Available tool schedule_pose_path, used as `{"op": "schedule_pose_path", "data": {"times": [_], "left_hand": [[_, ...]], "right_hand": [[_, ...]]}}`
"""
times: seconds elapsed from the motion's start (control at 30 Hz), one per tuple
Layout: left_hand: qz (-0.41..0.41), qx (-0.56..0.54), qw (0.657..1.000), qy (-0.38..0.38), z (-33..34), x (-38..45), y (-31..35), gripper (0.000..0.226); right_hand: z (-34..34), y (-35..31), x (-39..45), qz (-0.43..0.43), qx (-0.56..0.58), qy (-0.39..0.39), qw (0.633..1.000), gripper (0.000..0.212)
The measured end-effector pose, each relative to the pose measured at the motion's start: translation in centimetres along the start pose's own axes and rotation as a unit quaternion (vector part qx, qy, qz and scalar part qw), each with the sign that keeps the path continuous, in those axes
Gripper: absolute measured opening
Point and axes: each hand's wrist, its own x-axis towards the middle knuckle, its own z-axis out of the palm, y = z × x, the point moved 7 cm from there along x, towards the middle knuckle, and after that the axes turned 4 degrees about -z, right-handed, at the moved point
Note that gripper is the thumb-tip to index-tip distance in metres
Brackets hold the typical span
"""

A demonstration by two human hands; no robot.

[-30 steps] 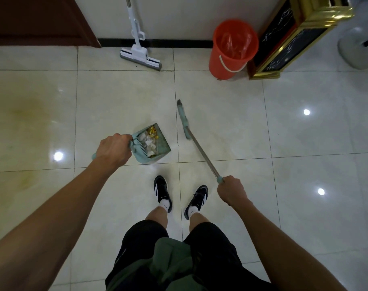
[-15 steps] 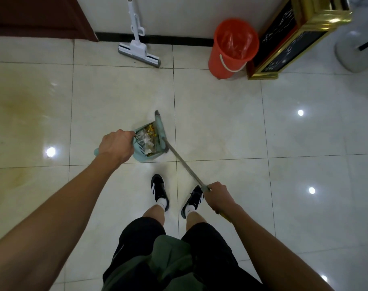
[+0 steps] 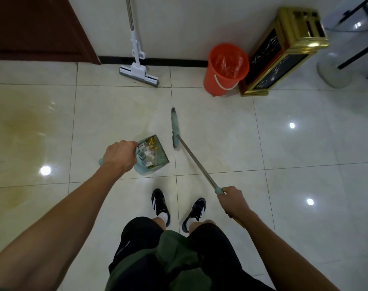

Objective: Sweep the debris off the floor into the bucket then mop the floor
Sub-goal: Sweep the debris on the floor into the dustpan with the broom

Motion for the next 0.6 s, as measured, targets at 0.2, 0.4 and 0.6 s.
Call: {"op": "schedule_pose_path", "data": {"times": [0.2,0.4,0.6], "left_hand": [[-0.043,-0.061,0.996,0.042,-2.4,0.4,0.2,0.006],[-0.052,-0.095,0.992,0.067,-4.9,0.4,2.8,0.002],[-0.037,-0.1,0.99,0.089,-7.6,0.1,8.2,0.006]], "right_hand": [[-1.5,0.6,0.6,0.021,0.004,0.018,1.0,0.021],[-4.0,1.4,2.2,0.049,0.087,0.02,0.995,0.025],[-7.9,3.2,2.8,0.093,0.249,0.0,0.964,0.02]]}}
